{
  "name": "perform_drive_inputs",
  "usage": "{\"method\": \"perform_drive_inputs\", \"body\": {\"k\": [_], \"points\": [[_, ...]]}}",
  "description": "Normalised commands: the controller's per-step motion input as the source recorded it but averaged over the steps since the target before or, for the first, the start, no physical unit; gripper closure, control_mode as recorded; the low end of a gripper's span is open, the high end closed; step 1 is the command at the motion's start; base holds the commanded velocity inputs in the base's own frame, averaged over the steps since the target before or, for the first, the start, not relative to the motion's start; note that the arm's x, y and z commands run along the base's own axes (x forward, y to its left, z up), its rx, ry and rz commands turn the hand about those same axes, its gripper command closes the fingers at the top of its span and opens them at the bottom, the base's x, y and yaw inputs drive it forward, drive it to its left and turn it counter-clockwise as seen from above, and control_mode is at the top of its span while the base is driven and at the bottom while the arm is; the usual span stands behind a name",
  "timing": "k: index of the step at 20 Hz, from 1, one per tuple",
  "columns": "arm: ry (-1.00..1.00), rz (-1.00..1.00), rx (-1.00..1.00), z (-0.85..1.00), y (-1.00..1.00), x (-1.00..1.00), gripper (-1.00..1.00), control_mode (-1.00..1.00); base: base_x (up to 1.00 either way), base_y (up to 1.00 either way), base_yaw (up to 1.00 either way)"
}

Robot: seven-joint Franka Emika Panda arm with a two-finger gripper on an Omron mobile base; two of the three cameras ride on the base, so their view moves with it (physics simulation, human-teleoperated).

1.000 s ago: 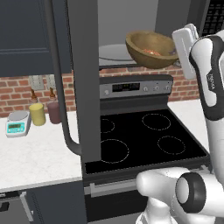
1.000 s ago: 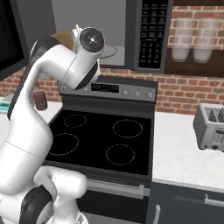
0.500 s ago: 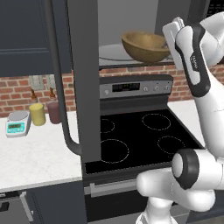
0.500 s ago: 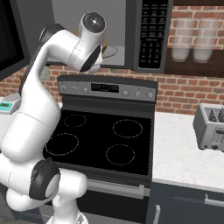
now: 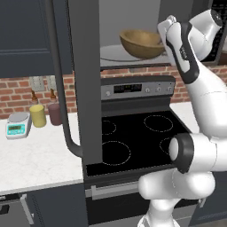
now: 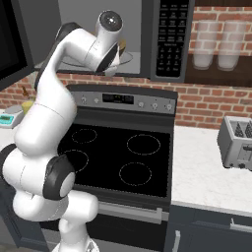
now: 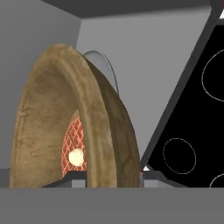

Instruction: Open the microwave, place the bowl with waffle inside the microwave, then close the microwave door and turn it on.

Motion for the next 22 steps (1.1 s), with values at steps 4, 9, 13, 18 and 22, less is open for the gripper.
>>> {"method": "perform_drive_inputs", "body": {"k": [4,9,13,18,22], "points": [[0.04,-0.05,0.00,0.01,0.02,0.62,1.00,-1.00,0.00,0.00,0.00],[0.05,-0.04,0.00,0.01,0.03,0.53,1.00,-1.00,0.00,0.00,0.00],[0.06,-0.03,0.00,0.00,0.06,0.47,1.00,-1.00,0.00,0.00,0.00],[0.01,-0.02,0.00,0.00,0.10,0.34,1.00,-1.00,0.00,0.00,0.00],[0.00,-0.02,0.00,0.00,0.16,0.30,1.00,-1.00,0.00,0.00,0.00]]}}
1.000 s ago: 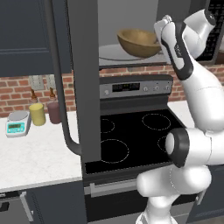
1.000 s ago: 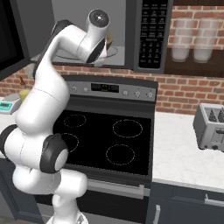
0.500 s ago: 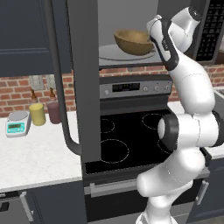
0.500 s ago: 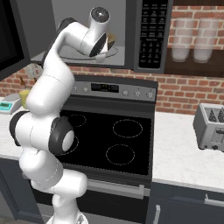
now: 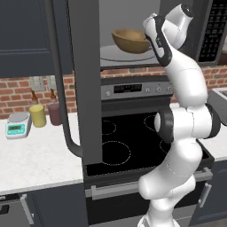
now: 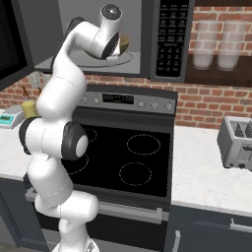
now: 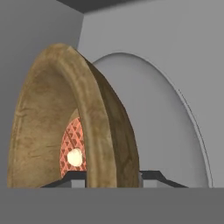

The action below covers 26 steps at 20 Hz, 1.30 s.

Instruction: Open the microwave, place the bowl with waffle inside the microwave, then close the microwave door and turn it on.

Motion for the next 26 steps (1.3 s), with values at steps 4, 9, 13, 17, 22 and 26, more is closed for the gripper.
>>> {"method": "perform_drive_inputs", "body": {"k": [4,9,13,17,22,26], "points": [[0.00,-0.01,0.00,-0.08,0.21,0.21,1.00,-1.00,0.00,0.00,0.00],[0.00,0.00,0.00,-0.18,0.17,0.19,1.00,-1.00,0.00,0.00,0.00],[0.00,0.00,0.00,-0.22,0.16,0.18,1.00,-1.00,0.00,0.00,0.00],[0.00,0.00,0.00,-0.21,0.14,0.14,-1.00,-1.00,0.00,0.00,0.00],[0.00,0.00,0.00,-0.06,0.06,0.02,-1.00,-1.00,0.00,0.00,0.00],[-0.03,0.00,0.00,-0.02,0.00,0.00,-1.00,-1.00,0.00,0.00,0.00]]}}
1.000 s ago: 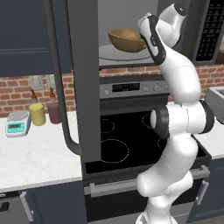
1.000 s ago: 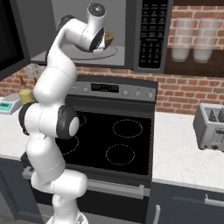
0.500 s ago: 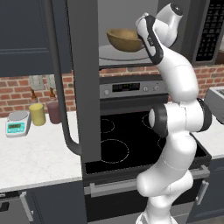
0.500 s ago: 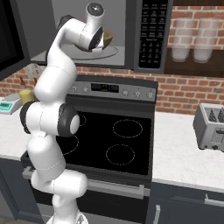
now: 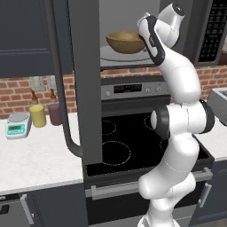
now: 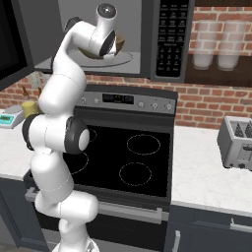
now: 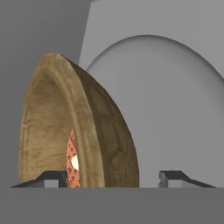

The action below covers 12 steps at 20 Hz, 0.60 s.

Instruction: Open the microwave, place the bowl with waffle inside the microwave, then close the microwave door and turn it on.

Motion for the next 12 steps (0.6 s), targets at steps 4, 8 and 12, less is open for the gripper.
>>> {"method": "perform_drive_inputs", "body": {"k": [4,8,12], "points": [[-0.04,0.00,0.00,-0.01,0.00,-0.17,-1.00,-1.00,0.00,0.00,0.00],[-0.15,0.00,0.00,0.04,-0.05,-0.55,-1.00,-1.00,0.00,0.00,0.00],[-0.16,0.00,0.00,0.09,-0.09,-0.98,-1.00,-1.00,0.00,0.00,0.00]]}}
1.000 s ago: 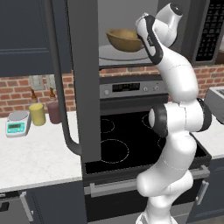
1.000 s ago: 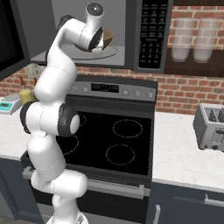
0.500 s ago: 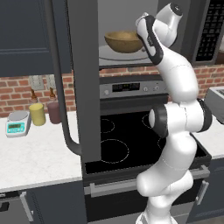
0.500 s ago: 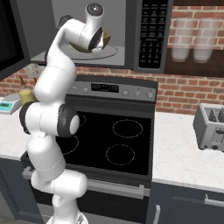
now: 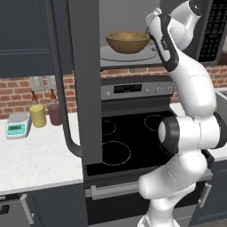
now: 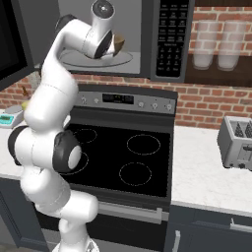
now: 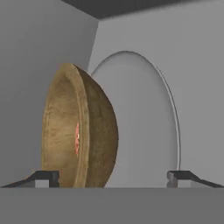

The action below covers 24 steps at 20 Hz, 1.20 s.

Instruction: Open the microwave, place the bowl with waffle inside the microwave, then close the microwave door and turn it on.

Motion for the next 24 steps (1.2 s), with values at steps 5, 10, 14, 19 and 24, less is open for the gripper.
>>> {"method": "perform_drive_inputs", "body": {"k": [5,10,14,19,24], "points": [[-0.13,0.00,0.00,0.00,-0.05,-1.00,-1.00,-1.00,0.00,0.00,0.00],[-0.16,0.00,0.00,0.03,0.00,-1.00,-1.00,-1.00,0.00,0.00,0.00],[-0.13,0.05,-0.02,0.23,0.00,-1.00,-1.00,-1.00,0.00,0.00,0.00],[-0.02,0.14,-0.05,0.07,0.00,-1.00,-1.00,-1.00,0.00,0.00,0.00],[0.00,0.13,-0.04,0.00,0.00,-1.00,-1.00,-1.00,0.00,0.00,0.00]]}}
